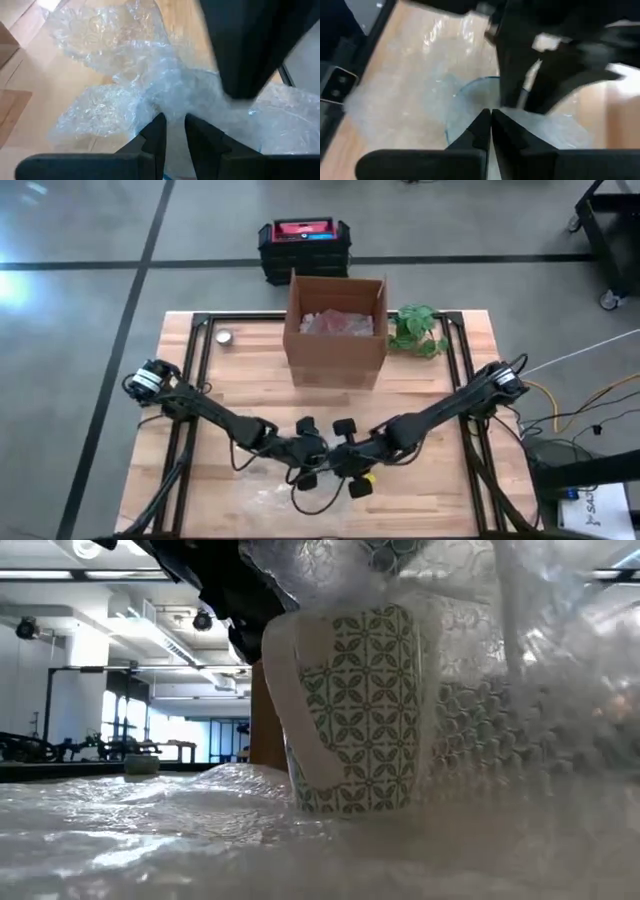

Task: Wrap mug
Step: Wrap the white mug with the transparent bubble wrap

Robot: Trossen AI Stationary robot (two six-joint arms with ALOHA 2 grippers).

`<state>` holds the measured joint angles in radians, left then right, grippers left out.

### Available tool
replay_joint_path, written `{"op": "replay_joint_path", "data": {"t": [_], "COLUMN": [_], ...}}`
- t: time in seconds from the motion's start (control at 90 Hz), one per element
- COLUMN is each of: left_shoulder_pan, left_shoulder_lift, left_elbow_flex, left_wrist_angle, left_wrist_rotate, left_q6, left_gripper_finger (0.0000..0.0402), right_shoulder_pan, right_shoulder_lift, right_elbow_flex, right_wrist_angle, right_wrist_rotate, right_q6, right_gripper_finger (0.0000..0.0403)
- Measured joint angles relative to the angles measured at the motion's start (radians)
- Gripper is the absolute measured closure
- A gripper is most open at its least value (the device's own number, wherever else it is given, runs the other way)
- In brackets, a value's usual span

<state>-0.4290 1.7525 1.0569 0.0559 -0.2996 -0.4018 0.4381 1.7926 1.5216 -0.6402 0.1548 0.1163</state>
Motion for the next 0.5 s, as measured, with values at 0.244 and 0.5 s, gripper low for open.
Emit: {"op": "replay_joint_path", "data": {"t": [0.244, 0.5], "left_shoulder_pan": [0.000, -0.003], "left_shoulder_lift": [-0.001, -0.010], "left_elbow_flex": [-0.002, -0.006], "left_wrist_angle": [0.005, -0.015], "left_wrist_rotate": [0.004, 0.006], "left_q6": [0.004, 0.005], "left_gripper_finger": [0.0342, 0.0342], "right_shoulder_pan": [-0.033, -0.036], "right_shoulder_lift": [-0.021, 0.144], "right_elbow_flex": [-0.004, -0.005], "right_wrist_angle": [0.013, 0.013], "right_wrist_rotate": [0.070, 0.009], "right_q6": [0.001, 0.010], "right_gripper_finger": [0.0403, 0.0403]}}
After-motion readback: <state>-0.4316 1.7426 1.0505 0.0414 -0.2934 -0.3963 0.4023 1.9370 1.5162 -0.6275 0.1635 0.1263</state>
